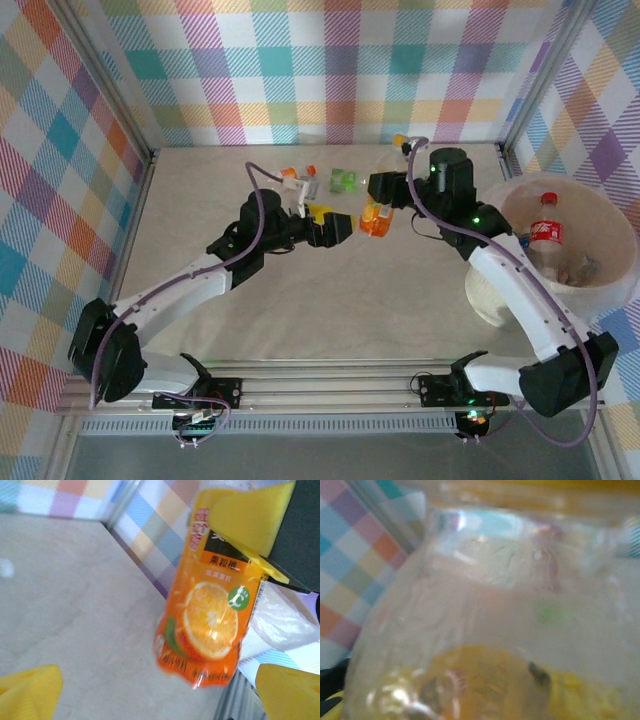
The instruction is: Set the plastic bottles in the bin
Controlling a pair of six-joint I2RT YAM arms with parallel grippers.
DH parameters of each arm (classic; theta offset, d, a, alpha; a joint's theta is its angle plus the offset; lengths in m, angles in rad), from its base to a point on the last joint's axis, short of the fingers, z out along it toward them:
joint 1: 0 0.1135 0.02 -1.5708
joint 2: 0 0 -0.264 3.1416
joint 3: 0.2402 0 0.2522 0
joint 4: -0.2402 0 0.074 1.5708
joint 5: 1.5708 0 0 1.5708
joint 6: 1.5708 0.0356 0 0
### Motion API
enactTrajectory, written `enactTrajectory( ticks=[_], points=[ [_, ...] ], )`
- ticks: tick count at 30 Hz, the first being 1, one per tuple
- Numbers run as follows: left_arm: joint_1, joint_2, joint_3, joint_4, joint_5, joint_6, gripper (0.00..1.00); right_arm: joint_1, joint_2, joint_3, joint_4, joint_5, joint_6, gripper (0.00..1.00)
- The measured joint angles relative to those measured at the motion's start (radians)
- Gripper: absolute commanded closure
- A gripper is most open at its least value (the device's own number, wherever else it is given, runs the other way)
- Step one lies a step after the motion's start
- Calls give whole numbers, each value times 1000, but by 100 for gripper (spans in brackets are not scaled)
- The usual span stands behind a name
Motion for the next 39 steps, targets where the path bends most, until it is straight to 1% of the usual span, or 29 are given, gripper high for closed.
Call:
enactTrajectory(
  ticks=[7,13,15,19,22,27,34,39],
  points=[
    [0,-32,-15,-63,-144,11,0,-1,-60,116,-132,318,-217,51],
    [0,-26,-17,-130,-243,10,0,-21,-90,209,-187,617,-434,51],
    [0,-16,-16,-141,-259,10,0,-61,-96,234,-210,685,-483,52],
    [0,26,-6,-160,-268,9,0,-198,-117,251,-268,764,-534,53],
    [0,52,7,-175,-268,9,0,-296,-133,251,-327,797,-546,53],
    [0,75,30,-195,-267,3,0,-406,-118,279,-479,798,-523,53],
    [0,119,87,-229,-257,0,0,-587,-21,357,-702,663,-446,53],
    [0,127,102,-254,-254,-14,0,-661,48,368,-787,574,-417,50]
  ],
)
